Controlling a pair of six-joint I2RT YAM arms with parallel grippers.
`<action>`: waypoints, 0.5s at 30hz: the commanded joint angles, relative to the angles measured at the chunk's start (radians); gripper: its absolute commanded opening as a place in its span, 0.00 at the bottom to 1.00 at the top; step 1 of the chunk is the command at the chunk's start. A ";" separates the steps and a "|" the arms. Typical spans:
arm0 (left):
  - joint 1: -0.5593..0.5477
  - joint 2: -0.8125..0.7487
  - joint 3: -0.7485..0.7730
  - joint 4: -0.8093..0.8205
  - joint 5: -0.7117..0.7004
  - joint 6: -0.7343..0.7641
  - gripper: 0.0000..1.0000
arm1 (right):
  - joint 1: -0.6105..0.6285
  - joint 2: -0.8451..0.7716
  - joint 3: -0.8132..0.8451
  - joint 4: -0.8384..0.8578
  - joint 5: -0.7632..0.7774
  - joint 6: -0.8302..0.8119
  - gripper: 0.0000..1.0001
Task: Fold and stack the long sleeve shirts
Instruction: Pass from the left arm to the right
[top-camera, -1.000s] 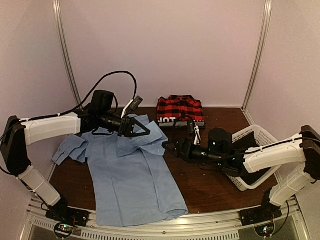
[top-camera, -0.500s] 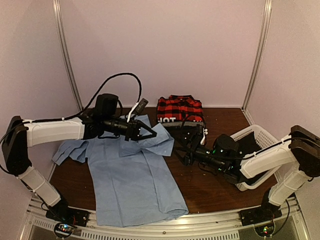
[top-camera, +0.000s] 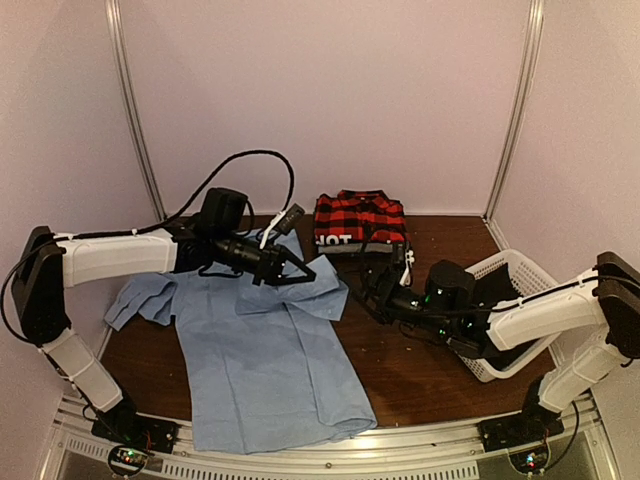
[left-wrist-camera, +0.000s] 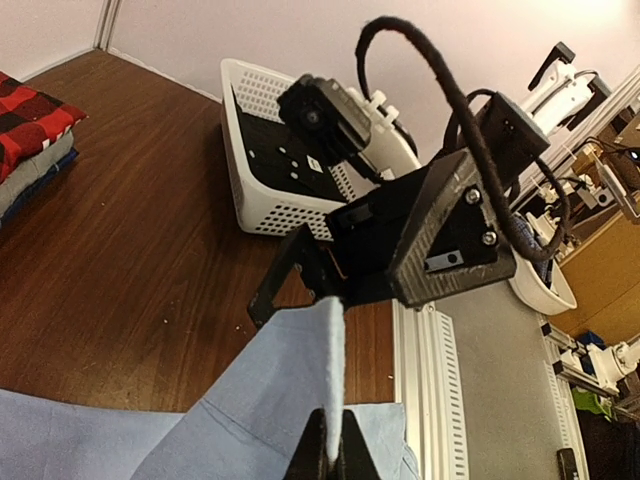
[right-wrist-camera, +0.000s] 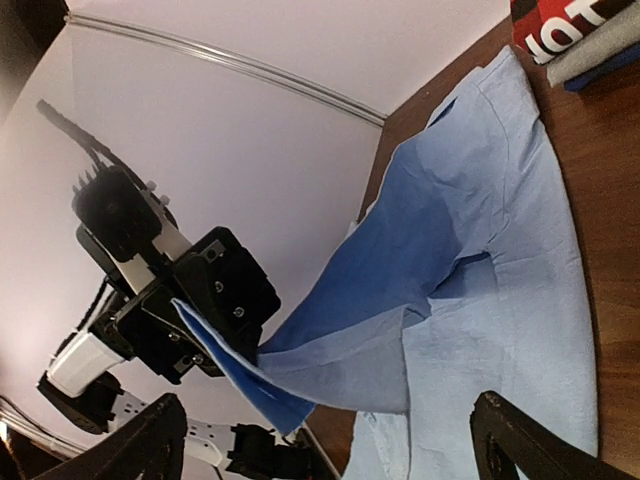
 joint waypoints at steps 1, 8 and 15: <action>-0.002 0.017 0.061 -0.111 0.064 0.098 0.00 | -0.007 -0.076 0.088 -0.334 0.045 -0.386 1.00; -0.002 0.051 0.092 -0.176 0.118 0.133 0.00 | -0.001 -0.106 0.150 -0.476 0.043 -0.638 0.95; -0.002 0.068 0.126 -0.216 0.117 0.155 0.00 | 0.008 -0.064 0.257 -0.581 -0.032 -0.761 0.81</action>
